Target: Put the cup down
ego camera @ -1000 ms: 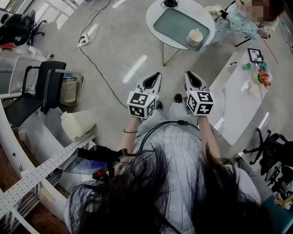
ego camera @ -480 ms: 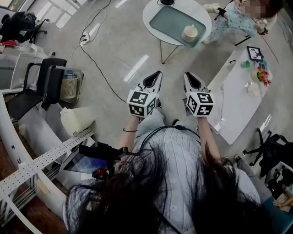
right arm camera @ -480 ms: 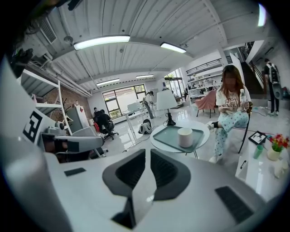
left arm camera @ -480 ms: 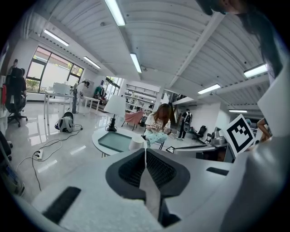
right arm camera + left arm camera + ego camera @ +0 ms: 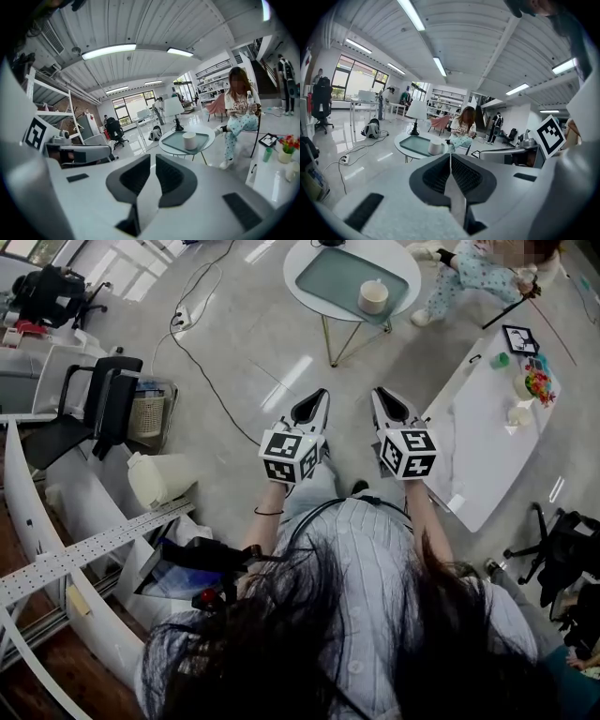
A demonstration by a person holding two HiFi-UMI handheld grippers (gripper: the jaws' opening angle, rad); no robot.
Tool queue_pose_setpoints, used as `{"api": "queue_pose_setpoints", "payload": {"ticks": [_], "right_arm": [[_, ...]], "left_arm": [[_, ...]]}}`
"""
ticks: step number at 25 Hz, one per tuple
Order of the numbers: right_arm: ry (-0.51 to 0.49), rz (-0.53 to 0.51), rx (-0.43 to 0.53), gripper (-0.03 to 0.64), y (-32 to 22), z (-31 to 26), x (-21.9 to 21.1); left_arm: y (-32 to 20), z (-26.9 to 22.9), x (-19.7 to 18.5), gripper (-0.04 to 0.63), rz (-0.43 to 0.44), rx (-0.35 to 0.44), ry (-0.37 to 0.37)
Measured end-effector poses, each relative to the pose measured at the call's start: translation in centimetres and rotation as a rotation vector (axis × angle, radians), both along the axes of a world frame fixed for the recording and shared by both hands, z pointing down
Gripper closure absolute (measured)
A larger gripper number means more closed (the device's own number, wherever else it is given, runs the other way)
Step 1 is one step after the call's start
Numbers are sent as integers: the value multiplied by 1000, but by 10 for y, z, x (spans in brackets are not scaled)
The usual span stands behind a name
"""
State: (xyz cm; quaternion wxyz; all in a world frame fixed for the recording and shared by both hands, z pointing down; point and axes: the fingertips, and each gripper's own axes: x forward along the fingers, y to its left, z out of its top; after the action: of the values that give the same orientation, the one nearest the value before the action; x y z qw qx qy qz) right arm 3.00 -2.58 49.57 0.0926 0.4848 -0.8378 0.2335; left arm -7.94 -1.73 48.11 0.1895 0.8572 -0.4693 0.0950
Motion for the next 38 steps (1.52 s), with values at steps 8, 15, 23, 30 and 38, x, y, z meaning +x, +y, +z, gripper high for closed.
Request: {"api": "queue_pose_setpoints", "payload": {"ticks": [8,15,23,30,38], "right_arm": [[-29,-48,27,561,45,-9,15],[-28,-88,33,565,88,-10,33],[-34,-115,41,572,125,-11,37],[-40,-152,51,575,147,-15,27],[-14,-178,66,577,163,-17,19]], "left_arm": [[47,-3,16,578,-48,20,-12],[91,1,43,578,-59,24,-7],[131,-1,48,578,-80,37,-13],[151,-3,42,578,-94,47,-21],[164,-3,40,578,-89,53,-17]]}}
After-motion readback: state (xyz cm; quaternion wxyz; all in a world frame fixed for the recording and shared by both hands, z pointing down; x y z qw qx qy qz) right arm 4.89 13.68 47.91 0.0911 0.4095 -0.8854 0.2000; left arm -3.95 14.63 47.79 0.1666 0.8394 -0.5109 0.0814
